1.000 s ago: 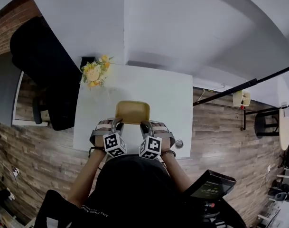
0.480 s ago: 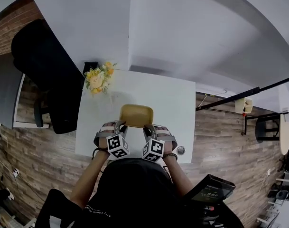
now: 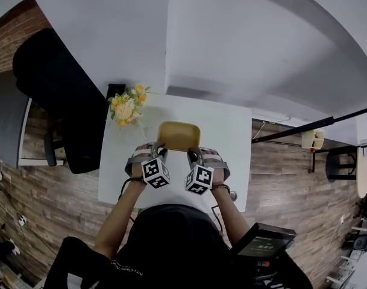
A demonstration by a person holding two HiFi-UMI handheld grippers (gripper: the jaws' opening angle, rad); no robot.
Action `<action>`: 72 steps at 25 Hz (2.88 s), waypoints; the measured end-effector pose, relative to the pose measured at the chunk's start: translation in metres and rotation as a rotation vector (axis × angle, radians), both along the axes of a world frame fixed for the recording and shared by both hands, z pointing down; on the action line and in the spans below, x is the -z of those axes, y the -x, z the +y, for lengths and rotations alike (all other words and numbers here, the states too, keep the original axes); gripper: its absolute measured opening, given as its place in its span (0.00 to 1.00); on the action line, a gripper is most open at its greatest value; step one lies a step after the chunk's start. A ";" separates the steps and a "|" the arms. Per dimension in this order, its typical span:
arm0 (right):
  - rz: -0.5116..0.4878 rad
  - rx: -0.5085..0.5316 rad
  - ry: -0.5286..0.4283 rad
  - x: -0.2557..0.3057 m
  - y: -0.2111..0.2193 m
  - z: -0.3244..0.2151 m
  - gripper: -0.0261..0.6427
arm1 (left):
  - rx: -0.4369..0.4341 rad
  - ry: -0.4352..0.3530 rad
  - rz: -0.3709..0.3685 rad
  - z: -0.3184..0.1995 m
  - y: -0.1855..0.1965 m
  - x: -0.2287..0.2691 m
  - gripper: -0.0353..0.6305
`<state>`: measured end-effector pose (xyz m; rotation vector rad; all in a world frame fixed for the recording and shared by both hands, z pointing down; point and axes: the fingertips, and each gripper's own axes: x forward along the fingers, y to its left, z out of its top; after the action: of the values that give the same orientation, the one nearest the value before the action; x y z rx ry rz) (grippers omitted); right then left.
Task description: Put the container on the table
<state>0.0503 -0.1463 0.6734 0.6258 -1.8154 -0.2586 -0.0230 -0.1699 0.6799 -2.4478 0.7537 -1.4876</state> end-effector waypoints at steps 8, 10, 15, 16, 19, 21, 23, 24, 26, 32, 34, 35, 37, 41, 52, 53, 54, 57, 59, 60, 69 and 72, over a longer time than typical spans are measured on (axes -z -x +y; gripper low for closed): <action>0.011 0.007 0.025 -0.021 -0.004 -0.043 0.11 | 0.001 0.033 -0.021 -0.041 -0.005 -0.019 0.17; 0.008 0.001 0.040 -0.028 -0.006 -0.053 0.11 | -0.005 0.046 -0.027 -0.050 -0.006 -0.026 0.17; 0.007 -0.009 0.072 -0.045 -0.010 -0.073 0.11 | -0.004 0.079 -0.037 -0.070 -0.012 -0.043 0.17; 0.006 -0.012 0.083 -0.049 -0.012 -0.076 0.11 | -0.002 0.090 -0.036 -0.073 -0.013 -0.047 0.17; 0.003 -0.020 0.115 -0.062 -0.014 -0.083 0.11 | 0.006 0.116 -0.036 -0.082 -0.017 -0.061 0.17; -0.001 -0.029 0.133 -0.071 -0.016 -0.088 0.11 | 0.014 0.129 -0.036 -0.087 -0.018 -0.069 0.17; -0.007 -0.038 0.142 -0.077 -0.018 -0.094 0.11 | 0.024 0.138 -0.035 -0.091 -0.019 -0.075 0.17; -0.008 -0.042 0.145 -0.080 -0.019 -0.097 0.11 | 0.027 0.141 -0.036 -0.094 -0.020 -0.078 0.17; -0.008 -0.048 0.150 -0.087 -0.020 -0.102 0.11 | 0.031 0.145 -0.042 -0.099 -0.021 -0.083 0.17; -0.016 -0.060 0.168 -0.103 -0.020 -0.109 0.11 | 0.030 0.156 -0.060 -0.108 -0.020 -0.098 0.18; -0.017 -0.064 0.173 -0.107 -0.021 -0.111 0.11 | 0.027 0.155 -0.058 -0.109 -0.021 -0.100 0.18; -0.017 -0.065 0.175 -0.108 -0.022 -0.111 0.11 | 0.026 0.154 -0.055 -0.108 -0.022 -0.101 0.18; -0.017 -0.064 0.180 -0.110 -0.022 -0.111 0.11 | 0.028 0.153 -0.050 -0.107 -0.022 -0.103 0.18; -0.015 -0.058 0.192 -0.112 -0.021 -0.105 0.12 | 0.031 0.154 -0.043 -0.104 -0.023 -0.105 0.21; -0.094 -0.110 0.150 -0.091 -0.021 -0.085 0.17 | 0.079 0.161 0.043 -0.083 -0.014 -0.089 0.25; -0.103 -0.120 0.148 -0.088 -0.021 -0.083 0.17 | 0.082 0.159 0.052 -0.080 -0.013 -0.086 0.25; -0.113 -0.130 0.147 -0.085 -0.022 -0.080 0.17 | 0.085 0.157 0.060 -0.076 -0.013 -0.083 0.25; -0.138 -0.150 0.146 -0.078 -0.022 -0.069 0.16 | 0.094 0.153 0.086 -0.063 -0.013 -0.075 0.25; -0.150 -0.154 0.143 -0.073 -0.021 -0.061 0.16 | 0.105 0.150 0.107 -0.054 -0.013 -0.068 0.25; -0.156 -0.156 0.140 -0.070 -0.020 -0.058 0.16 | 0.109 0.146 0.115 -0.050 -0.012 -0.065 0.24; -0.243 -0.171 0.106 -0.041 -0.007 -0.025 0.12 | 0.152 0.105 0.167 -0.015 -0.008 -0.033 0.24; -0.289 -0.187 0.094 -0.030 -0.004 -0.016 0.10 | 0.170 0.097 0.203 -0.005 -0.008 -0.023 0.23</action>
<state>0.0538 -0.1619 0.7032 0.7919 -2.0145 0.0459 -0.0148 -0.1748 0.7029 -2.6979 0.9723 -1.3735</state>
